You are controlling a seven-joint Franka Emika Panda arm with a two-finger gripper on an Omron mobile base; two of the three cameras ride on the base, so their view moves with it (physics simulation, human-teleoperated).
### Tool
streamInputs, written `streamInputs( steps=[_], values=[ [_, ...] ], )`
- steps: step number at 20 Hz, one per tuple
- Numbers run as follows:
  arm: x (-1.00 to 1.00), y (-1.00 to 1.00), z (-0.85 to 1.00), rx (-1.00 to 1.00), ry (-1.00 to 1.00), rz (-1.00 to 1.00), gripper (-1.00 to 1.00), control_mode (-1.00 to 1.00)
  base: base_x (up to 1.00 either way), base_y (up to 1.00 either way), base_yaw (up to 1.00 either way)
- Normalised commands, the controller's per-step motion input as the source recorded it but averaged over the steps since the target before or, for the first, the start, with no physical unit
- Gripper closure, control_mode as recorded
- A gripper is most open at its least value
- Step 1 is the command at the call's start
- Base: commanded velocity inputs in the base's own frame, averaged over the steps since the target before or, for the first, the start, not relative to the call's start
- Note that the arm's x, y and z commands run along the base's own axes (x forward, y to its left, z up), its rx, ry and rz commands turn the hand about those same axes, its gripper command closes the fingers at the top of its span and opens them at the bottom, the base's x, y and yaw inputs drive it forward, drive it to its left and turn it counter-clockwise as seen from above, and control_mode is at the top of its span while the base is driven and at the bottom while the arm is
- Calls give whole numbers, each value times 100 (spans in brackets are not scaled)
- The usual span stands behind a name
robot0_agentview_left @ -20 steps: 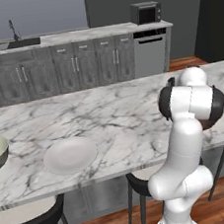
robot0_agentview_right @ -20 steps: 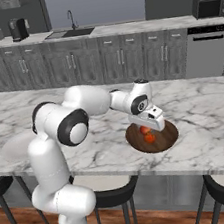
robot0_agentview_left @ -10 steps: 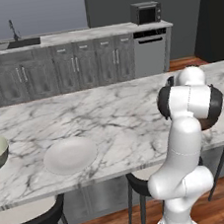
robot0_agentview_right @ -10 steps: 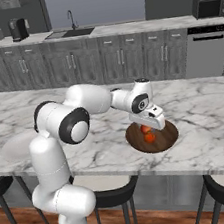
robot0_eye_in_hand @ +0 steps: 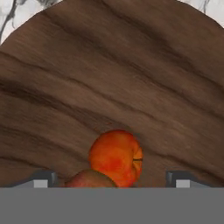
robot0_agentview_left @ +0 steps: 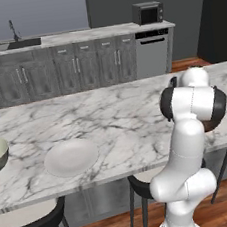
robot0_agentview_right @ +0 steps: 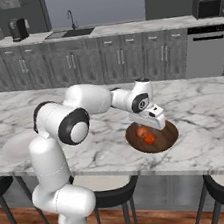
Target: Take the fruits from the plate on the dining counter and place two fruits in each bowl.
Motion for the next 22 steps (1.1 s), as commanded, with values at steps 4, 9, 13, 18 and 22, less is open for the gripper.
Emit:
streamInputs(
  steps=[4, 9, 13, 18, 22],
  values=[
    [-18, 7, 29, 2, -2, 0, -100, -100, 0, 0, 0],
    [-36, 42, 48, 2, -7, 0, -100, -100, 0, 0, 0],
    [-57, 99, 57, -1, -7, 0, -100, -100, 0, 0, 0],
    [-41, 100, 93, 0, 1, 1, -100, -100, 0, 0, 0],
    [-61, 100, 84, -1, 3, 7, -100, -100, 0, 0, 0]
  ],
)
